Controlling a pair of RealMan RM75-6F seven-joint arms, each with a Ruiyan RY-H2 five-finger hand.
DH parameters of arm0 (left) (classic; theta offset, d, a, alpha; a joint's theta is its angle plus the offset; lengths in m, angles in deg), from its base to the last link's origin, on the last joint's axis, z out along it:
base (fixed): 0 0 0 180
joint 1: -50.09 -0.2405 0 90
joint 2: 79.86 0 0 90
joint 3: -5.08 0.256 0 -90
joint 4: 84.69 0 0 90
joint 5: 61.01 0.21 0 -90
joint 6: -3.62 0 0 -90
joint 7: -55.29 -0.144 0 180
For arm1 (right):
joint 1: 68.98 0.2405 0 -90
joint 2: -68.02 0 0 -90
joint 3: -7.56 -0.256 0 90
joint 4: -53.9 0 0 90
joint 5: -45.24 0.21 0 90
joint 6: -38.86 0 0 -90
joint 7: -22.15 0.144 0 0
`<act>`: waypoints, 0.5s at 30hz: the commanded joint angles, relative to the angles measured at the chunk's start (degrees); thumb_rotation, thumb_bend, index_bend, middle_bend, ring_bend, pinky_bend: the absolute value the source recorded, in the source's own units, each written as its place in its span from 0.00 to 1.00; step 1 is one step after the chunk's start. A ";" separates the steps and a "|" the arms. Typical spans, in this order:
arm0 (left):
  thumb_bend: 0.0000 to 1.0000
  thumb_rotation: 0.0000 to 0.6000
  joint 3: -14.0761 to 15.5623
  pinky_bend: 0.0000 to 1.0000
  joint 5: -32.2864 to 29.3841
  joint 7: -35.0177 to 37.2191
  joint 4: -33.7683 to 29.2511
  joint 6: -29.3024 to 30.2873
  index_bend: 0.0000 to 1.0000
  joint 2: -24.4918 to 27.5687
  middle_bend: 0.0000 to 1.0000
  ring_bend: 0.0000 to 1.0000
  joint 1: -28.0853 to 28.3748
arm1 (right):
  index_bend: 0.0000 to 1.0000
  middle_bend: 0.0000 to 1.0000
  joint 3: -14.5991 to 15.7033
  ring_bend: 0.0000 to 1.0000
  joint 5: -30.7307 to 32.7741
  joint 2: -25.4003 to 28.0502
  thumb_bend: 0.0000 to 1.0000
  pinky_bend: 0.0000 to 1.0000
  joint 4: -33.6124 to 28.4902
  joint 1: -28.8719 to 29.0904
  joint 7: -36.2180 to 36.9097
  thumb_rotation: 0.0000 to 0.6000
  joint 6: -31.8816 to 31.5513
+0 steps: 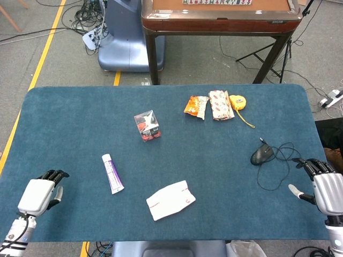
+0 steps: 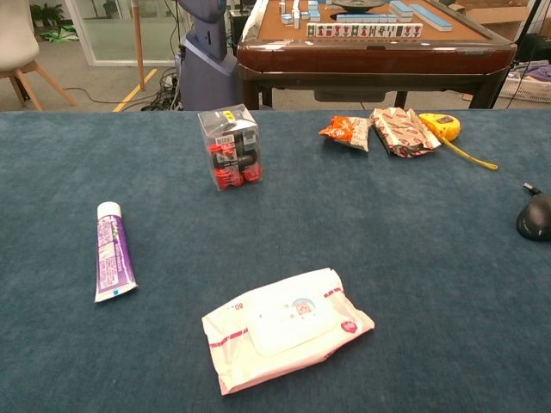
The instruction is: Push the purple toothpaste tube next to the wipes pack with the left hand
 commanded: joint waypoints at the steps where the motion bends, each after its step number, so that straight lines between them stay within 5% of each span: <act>1: 0.27 1.00 -0.93 0.52 -0.39 -2.40 2.14 -0.52 0.34 -1.47 0.29 0.23 1.31 | 0.30 0.43 -0.06 0.30 0.08 0.13 0.00 0.36 0.12 -0.15 0.38 1.00 -0.19; 3: 0.26 1.00 -1.01 0.50 -1.17 -2.24 2.38 -2.03 0.36 -1.67 0.24 0.20 2.02 | 0.30 0.43 -0.09 0.30 0.14 0.18 0.00 0.36 0.17 -0.24 0.55 1.00 -0.28; 9: 0.26 1.00 0.50 0.21 -3.49 -2.07 0.27 -11.06 0.26 1.32 0.08 0.02 5.51 | 0.30 0.43 -0.26 0.30 0.52 0.22 0.00 0.36 0.35 -0.41 0.96 1.00 -0.34; 15: 0.10 1.00 0.34 0.20 -5.70 -0.13 -2.14 -13.29 0.20 1.68 0.09 0.04 6.68 | 0.30 0.43 -0.35 0.30 0.55 0.31 0.00 0.36 0.43 -0.59 1.37 1.00 -0.56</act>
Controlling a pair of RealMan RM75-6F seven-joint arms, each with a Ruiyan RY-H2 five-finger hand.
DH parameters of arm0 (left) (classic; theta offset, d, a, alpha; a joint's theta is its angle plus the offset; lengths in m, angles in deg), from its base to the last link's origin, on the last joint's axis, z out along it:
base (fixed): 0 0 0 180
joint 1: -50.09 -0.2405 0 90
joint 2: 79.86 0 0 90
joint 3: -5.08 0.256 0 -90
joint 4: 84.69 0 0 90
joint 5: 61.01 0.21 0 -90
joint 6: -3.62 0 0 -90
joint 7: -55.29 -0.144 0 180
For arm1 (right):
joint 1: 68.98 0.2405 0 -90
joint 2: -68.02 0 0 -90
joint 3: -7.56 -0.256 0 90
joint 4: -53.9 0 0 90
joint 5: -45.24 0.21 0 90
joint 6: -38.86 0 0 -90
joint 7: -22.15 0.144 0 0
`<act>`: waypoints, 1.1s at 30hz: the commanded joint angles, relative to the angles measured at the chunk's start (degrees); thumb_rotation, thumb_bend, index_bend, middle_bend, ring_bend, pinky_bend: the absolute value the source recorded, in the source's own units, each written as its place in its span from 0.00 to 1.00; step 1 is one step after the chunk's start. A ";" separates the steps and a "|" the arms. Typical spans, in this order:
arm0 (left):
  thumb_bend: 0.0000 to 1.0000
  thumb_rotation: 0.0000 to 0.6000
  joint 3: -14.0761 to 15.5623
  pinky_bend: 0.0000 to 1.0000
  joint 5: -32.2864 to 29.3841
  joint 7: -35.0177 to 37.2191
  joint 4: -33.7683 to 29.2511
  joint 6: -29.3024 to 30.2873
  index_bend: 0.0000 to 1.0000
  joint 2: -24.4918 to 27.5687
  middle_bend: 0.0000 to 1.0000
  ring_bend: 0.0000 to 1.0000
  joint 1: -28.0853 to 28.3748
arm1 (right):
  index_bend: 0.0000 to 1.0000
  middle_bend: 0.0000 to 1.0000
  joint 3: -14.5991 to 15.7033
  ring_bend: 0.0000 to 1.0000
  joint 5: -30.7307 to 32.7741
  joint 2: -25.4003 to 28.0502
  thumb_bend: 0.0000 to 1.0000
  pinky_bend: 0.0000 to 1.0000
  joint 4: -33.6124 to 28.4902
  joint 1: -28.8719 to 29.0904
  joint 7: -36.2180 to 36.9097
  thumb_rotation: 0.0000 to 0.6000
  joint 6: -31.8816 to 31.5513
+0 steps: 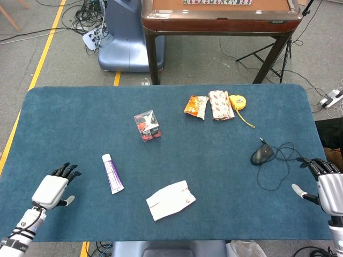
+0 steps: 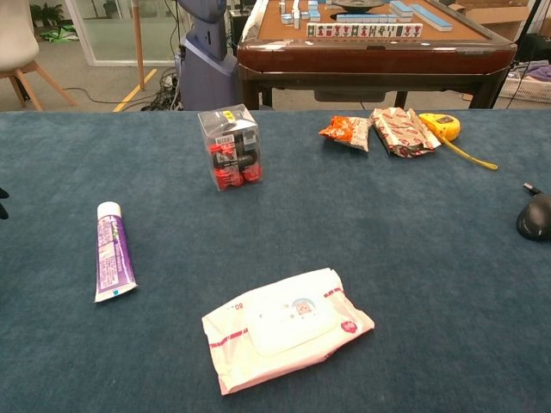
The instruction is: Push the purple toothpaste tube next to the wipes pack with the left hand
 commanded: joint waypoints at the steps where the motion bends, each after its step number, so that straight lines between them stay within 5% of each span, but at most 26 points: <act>1: 0.09 1.00 -0.19 0.20 -2.51 -0.17 -1.70 -0.60 0.20 0.00 0.10 0.05 0.38 | 0.30 0.43 -0.02 0.30 -0.06 0.06 0.00 0.36 0.01 -0.10 0.18 1.00 -0.16; 5: 0.00 1.00 -0.70 0.20 -6.15 -3.02 -3.82 -0.35 0.20 -1.13 0.11 0.05 0.27 | 0.30 0.43 -0.05 0.30 -0.09 0.16 0.00 0.36 0.01 -0.22 0.40 1.00 -0.33; 18: 0.00 1.00 -1.90 0.09 -20.05 -13.44 -8.85 -1.88 0.25 -4.35 0.13 0.06 2.84 | 0.30 0.43 -0.13 0.30 -0.24 0.58 0.00 0.36 -0.17 -0.71 1.08 1.00 -1.04; 33: 0.00 1.00 -1.92 0.08 -27.91 -20.06 -8.85 -1.62 0.24 -8.28 0.14 0.06 6.84 | 0.30 0.43 -0.45 0.30 -0.16 1.51 0.00 0.36 -0.37 -1.73 2.79 1.00 -2.65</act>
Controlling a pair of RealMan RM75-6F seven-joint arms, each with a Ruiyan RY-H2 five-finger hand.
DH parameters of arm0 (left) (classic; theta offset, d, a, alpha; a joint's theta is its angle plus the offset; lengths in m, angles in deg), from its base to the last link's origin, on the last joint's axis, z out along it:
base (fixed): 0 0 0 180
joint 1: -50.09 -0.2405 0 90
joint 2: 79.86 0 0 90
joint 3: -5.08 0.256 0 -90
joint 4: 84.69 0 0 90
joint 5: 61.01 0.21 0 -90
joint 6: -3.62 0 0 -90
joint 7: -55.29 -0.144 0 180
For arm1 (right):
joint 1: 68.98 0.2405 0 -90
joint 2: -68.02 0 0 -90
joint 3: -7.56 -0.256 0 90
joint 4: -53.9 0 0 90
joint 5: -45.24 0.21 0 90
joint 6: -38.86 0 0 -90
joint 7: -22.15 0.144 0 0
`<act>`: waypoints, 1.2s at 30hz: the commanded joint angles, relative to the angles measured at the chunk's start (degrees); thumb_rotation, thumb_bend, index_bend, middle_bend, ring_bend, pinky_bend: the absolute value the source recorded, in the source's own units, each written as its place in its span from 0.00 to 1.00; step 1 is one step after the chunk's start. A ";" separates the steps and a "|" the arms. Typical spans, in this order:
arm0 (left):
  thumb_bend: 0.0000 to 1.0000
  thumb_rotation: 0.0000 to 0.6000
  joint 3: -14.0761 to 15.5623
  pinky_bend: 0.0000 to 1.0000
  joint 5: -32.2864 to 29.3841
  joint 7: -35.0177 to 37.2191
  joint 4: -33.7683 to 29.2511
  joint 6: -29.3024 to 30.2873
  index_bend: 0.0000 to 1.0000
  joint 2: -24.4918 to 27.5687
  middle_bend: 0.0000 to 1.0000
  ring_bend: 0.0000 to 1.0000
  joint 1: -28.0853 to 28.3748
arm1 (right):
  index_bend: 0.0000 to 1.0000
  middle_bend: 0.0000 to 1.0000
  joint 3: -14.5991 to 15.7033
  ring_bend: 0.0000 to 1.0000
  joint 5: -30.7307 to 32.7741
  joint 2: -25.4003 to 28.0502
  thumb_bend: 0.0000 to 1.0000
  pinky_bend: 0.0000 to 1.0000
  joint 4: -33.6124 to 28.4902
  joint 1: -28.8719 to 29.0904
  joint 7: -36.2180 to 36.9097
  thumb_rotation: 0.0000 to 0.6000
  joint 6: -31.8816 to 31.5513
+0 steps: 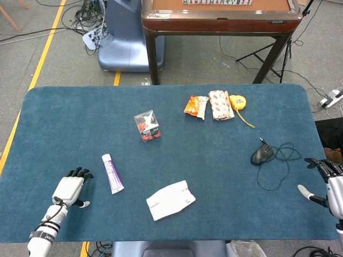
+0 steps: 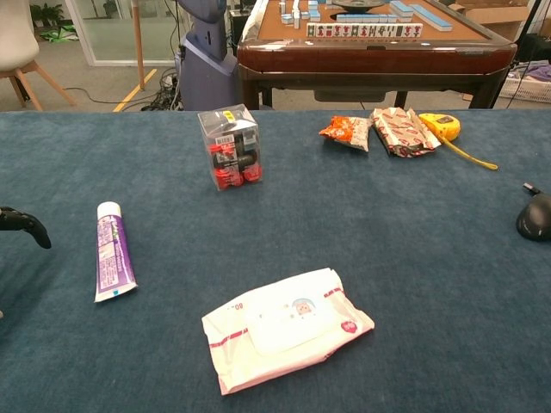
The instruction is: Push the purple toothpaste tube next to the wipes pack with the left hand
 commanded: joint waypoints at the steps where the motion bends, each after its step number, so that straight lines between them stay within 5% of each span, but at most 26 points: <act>1: 0.00 1.00 -0.11 0.08 -1.96 -1.07 -0.02 0.26 0.23 -0.76 0.14 0.06 0.90 | 0.30 0.43 -0.07 0.30 -0.02 0.10 0.00 0.36 -0.04 -0.13 0.18 1.00 -0.22; 36: 0.00 1.00 -1.25 0.08 -15.69 -7.33 2.14 2.40 0.19 -7.58 0.16 0.07 8.77 | 0.30 0.43 -0.87 0.30 0.24 1.59 0.00 0.36 0.01 -2.05 3.63 1.00 -3.06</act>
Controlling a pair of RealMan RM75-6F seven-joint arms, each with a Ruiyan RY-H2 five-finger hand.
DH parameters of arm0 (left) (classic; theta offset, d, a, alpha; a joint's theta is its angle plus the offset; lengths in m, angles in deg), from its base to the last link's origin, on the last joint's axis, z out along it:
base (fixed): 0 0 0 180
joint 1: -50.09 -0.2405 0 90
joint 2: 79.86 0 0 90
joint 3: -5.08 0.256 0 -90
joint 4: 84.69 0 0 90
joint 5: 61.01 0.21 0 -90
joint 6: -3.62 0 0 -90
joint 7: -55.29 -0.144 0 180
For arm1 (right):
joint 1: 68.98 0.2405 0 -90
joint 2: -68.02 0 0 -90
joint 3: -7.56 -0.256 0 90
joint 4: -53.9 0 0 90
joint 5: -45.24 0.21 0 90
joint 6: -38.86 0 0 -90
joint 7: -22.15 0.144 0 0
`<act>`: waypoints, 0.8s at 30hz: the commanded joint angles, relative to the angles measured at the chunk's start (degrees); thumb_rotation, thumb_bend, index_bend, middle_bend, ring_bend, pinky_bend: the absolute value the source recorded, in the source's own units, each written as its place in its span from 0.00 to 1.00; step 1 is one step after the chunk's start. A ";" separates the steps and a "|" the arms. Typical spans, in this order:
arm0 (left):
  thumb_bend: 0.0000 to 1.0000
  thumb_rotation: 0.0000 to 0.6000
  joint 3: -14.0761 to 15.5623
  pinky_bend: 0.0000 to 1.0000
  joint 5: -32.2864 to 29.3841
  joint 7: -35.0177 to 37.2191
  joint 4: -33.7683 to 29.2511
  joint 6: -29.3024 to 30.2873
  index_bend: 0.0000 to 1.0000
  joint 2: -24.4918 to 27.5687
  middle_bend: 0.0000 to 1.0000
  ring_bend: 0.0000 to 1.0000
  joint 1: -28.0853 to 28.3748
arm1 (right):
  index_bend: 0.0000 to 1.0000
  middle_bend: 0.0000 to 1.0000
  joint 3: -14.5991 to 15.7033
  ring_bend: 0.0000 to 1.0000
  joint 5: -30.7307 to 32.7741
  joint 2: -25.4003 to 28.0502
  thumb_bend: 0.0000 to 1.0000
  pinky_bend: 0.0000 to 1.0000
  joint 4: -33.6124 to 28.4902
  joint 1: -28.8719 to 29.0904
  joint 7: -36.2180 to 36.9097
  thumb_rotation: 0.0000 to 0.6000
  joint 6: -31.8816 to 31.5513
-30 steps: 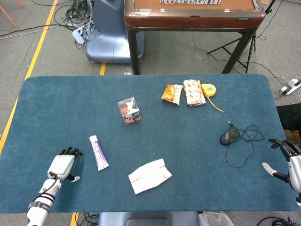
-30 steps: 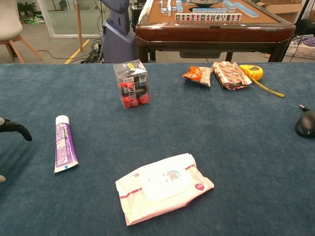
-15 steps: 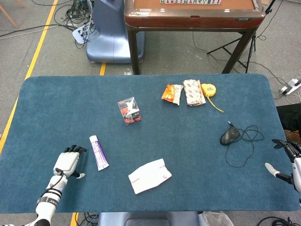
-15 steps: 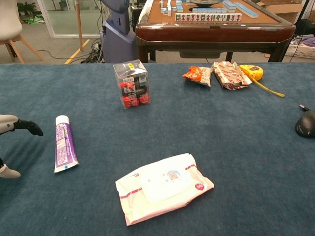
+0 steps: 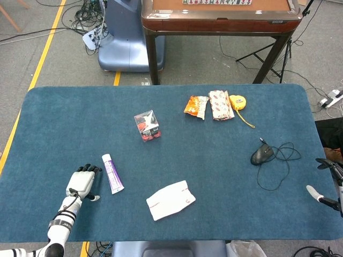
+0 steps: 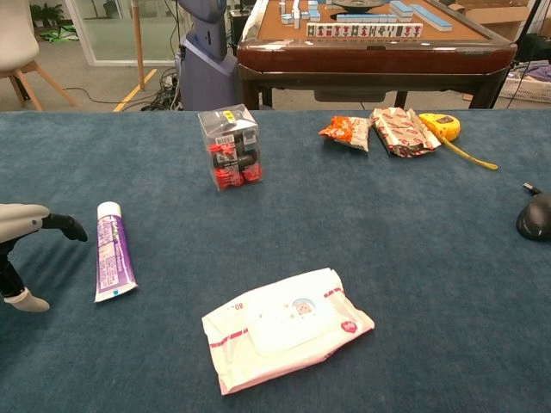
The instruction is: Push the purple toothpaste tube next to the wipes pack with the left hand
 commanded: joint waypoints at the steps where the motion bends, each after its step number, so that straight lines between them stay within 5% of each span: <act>1: 0.00 1.00 0.18 0.08 -0.29 -0.19 -0.06 -0.07 0.19 -0.21 0.16 0.07 0.43 | 0.30 0.43 -0.07 0.30 0.02 0.09 0.00 0.36 0.09 -0.11 0.32 1.00 -0.16; 24: 0.00 1.00 1.37 0.08 -2.81 -3.98 -1.97 1.99 0.19 -3.13 0.17 0.07 4.23 | 0.30 0.43 -0.82 0.30 0.40 1.33 0.00 0.36 0.53 -1.92 4.43 1.00 -3.01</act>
